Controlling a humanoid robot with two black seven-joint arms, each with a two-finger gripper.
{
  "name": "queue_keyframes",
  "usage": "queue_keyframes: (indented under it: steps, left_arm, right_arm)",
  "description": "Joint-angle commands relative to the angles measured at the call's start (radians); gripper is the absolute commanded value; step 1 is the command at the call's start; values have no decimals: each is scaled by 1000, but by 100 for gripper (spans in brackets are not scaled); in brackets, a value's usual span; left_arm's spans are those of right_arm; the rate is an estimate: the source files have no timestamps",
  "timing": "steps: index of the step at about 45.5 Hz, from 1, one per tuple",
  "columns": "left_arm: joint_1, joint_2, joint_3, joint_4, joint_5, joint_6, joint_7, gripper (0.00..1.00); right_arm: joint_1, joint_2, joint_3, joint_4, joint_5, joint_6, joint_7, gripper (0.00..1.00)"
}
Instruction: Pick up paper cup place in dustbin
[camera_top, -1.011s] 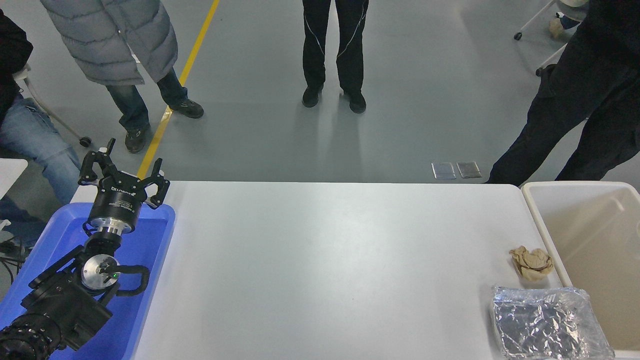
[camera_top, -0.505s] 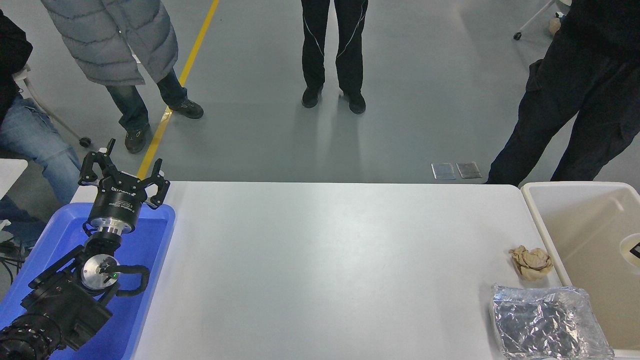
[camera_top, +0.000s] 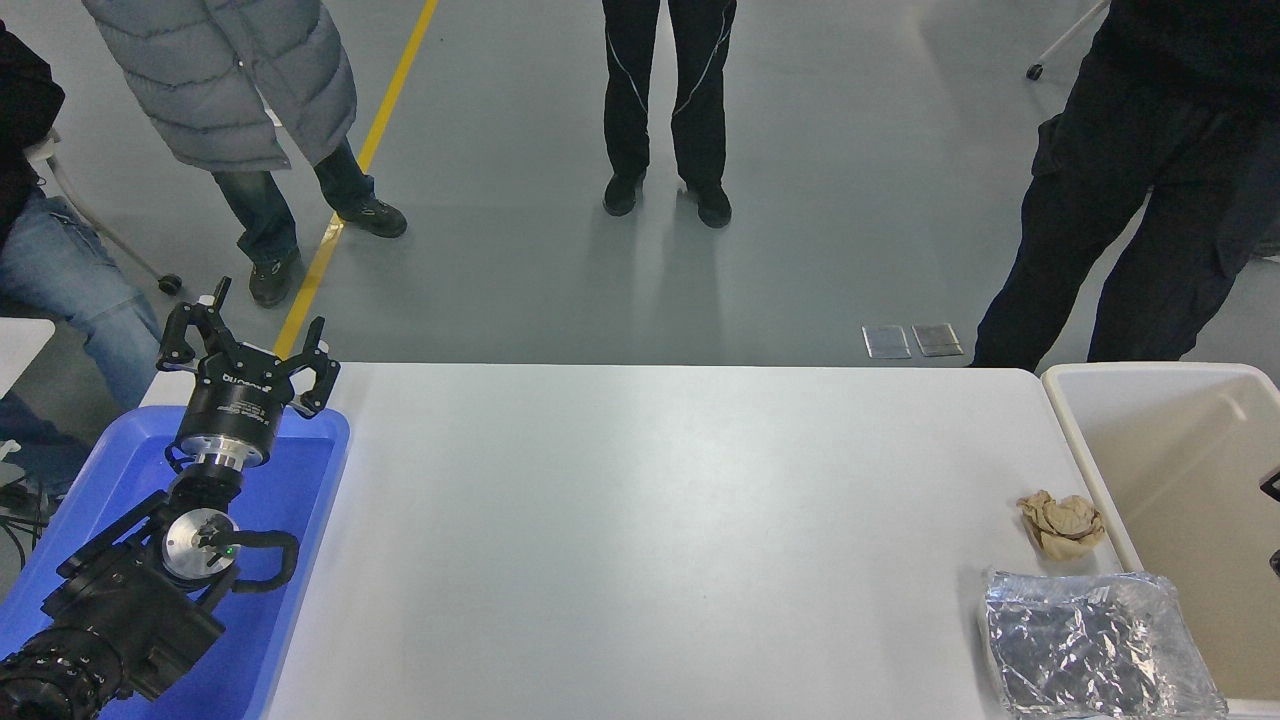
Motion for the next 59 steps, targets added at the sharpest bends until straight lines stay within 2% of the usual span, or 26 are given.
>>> queue_keyframes:
  steps: [1, 4, 8, 19, 24, 29, 38, 49, 59]
  left_arm:
    - [0, 0, 0, 0, 1, 0, 0, 98]
    - [0, 0, 0, -1, 1, 0, 0, 98]
    - [0, 0, 0, 0, 1, 0, 0, 98]
    - [0, 0, 0, 0, -1, 0, 0, 98]
    - [0, 0, 0, -1, -1, 0, 0, 98]
    - [0, 0, 1, 0, -1, 0, 0, 98]
    - [0, 0, 1, -1, -1, 0, 0, 98]
    - [0, 0, 1, 0, -1, 0, 0, 98]
    - [0, 0, 1, 0, 1, 3, 0, 98]
  right_arm:
    - [160, -129, -17, 296, -13, -4, 0, 83]
    - [237, -172, -48, 392, -15, -1, 0, 87]
    - [338, -201, -135, 488, -13, 3, 0, 100]
    - [766, -198, -529, 812, -7, 94, 3, 100]
    - [915, -197, -594, 932, -10, 169, 4, 100]
    - [1051, -195, -605, 1004, -10, 331, 4, 100]
    - [1344, -186, -611, 1027, -15, 894, 3, 100]
    - [1554, -74, -602, 1044, -35, 902, 0, 100]
    - [1739, -17, -546, 1191, -101, 902, 1, 100]
